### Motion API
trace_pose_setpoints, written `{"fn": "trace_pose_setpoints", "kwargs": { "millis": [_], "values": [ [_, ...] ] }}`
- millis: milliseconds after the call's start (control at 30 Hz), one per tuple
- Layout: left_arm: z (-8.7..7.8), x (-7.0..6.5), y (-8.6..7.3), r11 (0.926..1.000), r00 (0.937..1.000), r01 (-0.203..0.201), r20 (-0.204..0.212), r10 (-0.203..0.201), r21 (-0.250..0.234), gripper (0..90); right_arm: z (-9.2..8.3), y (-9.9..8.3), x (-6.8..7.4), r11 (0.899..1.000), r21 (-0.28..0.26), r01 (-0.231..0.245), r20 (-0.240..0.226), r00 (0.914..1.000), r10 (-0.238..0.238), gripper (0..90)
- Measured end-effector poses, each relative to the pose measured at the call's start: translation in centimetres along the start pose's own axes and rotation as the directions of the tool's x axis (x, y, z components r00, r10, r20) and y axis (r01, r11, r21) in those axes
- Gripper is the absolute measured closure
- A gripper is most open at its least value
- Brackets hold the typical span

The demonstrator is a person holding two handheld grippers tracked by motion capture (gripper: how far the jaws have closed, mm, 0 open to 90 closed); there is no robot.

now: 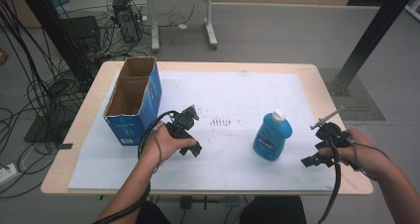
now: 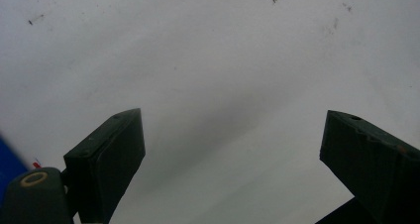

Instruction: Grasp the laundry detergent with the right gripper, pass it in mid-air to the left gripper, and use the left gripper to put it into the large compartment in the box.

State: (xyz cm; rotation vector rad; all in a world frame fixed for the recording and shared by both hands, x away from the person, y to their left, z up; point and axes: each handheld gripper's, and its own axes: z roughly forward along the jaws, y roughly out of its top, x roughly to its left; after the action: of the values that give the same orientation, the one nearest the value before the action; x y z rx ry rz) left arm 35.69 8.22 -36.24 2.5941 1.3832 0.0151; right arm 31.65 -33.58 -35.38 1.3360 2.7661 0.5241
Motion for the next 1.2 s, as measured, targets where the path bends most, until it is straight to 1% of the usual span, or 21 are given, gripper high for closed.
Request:
{"fn": "trace_pose_setpoints", "kwargs": {
  "millis": [133,333,400,467,633,767,867,933,1000,1033,1133,1167,1200],
  "values": [
    [-0.1,-0.1,0.1,1.0,1.0,0.0,0.002,0.0,-0.002,10.6,0.4,-0.1,0.4,1.0,-0.019,0.009,-0.003,1.0,-0.009,12.6],
    [-0.1,-0.1,0.1,1.0,1.0,-0.002,-0.001,0.002,0.002,10.6,1.1,-0.5,1.0,0.999,-0.031,0.017,-0.008,0.9998,-0.018,12.5],
    [-0.1,0.0,0.0,1.0,1.0,0.0,-0.003,0.0,0.002,10.6,1.4,-0.8,1.2,0.999,-0.046,0.02,-0.016,0.9996,-0.021,12.4],
    [-0.1,0.1,0.0,1.0,1.0,0.001,-0.004,-0.001,0.005,10.6,1.7,-1.0,1.4,0.998,-0.06,0.026,-0.013,0.9996,-0.027,12.2],
    [0.0,0.2,-0.1,1.0,1.0,0.003,0.0,-0.003,0.005,10.6,2.5,-1.5,1.5,0.996,-0.087,0.022,-0.009,0.9997,-0.023,12.0],
    [0.0,0.2,-0.2,1.0,1.0,0.005,0.0,-0.005,0.007,10.6,2.9,-1.8,1.7,0.992,-0.126,0.026,-0.009,0.9996,-0.028,11.9],
    [0.0,0.3,-0.3,0.9999,1.0,0.007,-0.001,-0.007,0.008,10.6,3.2,-2.0,1.8,0.987,-0.155,0.031,0.0,0.9995,-0.032,12.1],
    [0.0,0.3,-0.3,0.9999,1.0,0.008,-0.004,-0.008,0.01,10.5,3.3,-2.2,1.9,0.982,-0.181,0.045,0.005,0.999,-0.045,12.1],
    [0.0,0.3,-0.3,0.9999,1.0,0.008,-0.004,-0.008,0.011,10.5,3.5,-2.2,2.1,0.98,-0.196,0.045,0.006,0.999,-0.045,11.9],
    [0.0,0.3,-0.3,0.9999,1.0,0.007,-0.004,-0.007,0.011,10.5,3.6,-2.3,2.2,0.977,-0.208,0.054,0.016,0.9985,-0.051,11.9],
    [-0.1,0.3,-0.3,0.9999,1.0,0.007,-0.003,-0.007,0.012,10.5,3.7,-2.4,2.3,0.974,-0.218,0.062,0.02,0.9981,-0.059,12.0],
    [-0.1,0.2,-0.4,0.9999,1.0,0.008,-0.001,-0.008,0.01,10.5,3.8,-2.5,2.5,0.969,-0.236,0.071,0.021,0.9975,-0.068,11.9],
    [-0.1,0.3,-0.3,0.9999,1.0,0.007,-0.003,-0.007,0.009,10.5,3.8,-2.5,2.5,0.968,-0.241,0.071,0.02,0.9975,-0.068,11.8]
  ]
}}
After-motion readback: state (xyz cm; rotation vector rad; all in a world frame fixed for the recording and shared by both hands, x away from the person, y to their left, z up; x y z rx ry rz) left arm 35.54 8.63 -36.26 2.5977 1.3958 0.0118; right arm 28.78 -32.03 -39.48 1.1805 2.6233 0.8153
